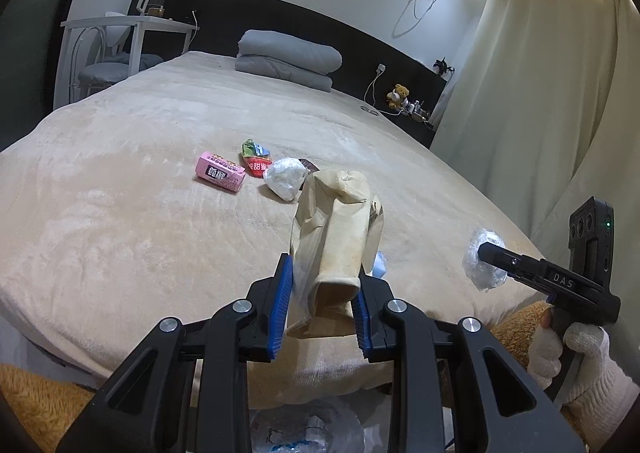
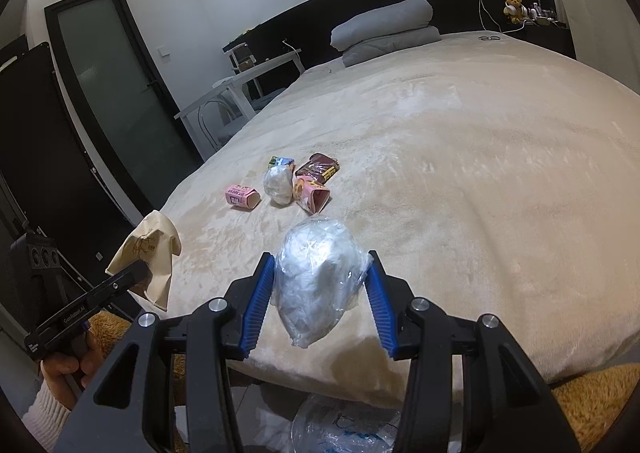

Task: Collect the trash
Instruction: 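Carry the paper bag and white plastic bag down to the clear bowl, then open both grippers to drop the bags into the bowl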

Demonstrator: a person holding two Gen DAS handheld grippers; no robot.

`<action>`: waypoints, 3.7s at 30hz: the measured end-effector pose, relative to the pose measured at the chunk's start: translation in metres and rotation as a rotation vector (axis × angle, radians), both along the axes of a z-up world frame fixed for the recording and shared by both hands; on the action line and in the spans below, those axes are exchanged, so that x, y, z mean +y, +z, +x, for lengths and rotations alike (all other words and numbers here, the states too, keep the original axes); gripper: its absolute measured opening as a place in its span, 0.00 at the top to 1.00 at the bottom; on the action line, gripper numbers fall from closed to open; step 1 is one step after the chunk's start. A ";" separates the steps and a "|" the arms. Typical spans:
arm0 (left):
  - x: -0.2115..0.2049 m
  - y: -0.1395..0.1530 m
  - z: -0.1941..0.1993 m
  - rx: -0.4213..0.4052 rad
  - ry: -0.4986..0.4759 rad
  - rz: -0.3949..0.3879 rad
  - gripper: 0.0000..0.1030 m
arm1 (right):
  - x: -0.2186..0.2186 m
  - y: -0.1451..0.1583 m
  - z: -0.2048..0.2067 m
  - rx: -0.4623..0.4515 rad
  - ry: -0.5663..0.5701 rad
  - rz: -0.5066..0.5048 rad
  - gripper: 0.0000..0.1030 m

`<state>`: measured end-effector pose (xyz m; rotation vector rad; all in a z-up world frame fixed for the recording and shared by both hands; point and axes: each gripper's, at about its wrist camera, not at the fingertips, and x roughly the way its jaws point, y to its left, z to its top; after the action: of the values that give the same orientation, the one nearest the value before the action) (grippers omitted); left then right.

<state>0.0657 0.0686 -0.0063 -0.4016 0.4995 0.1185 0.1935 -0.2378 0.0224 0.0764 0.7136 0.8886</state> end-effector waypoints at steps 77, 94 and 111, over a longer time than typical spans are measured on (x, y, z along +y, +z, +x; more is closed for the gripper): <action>-0.090 -0.184 0.038 0.843 -0.184 -0.097 0.71 | 0.037 -0.180 -0.033 0.606 0.002 -0.514 0.55; -0.085 -0.170 0.033 0.797 -0.160 -0.111 0.50 | 0.027 -0.172 -0.028 0.613 -0.023 -0.455 0.47; -0.071 -0.102 0.020 0.595 -0.202 -0.058 0.50 | -0.002 -0.100 -0.060 0.394 0.049 -0.136 0.47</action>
<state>0.0852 -0.0021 -0.1079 -0.3672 1.1286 0.0257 0.1331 -0.2397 -0.0773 0.1154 1.1456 0.8788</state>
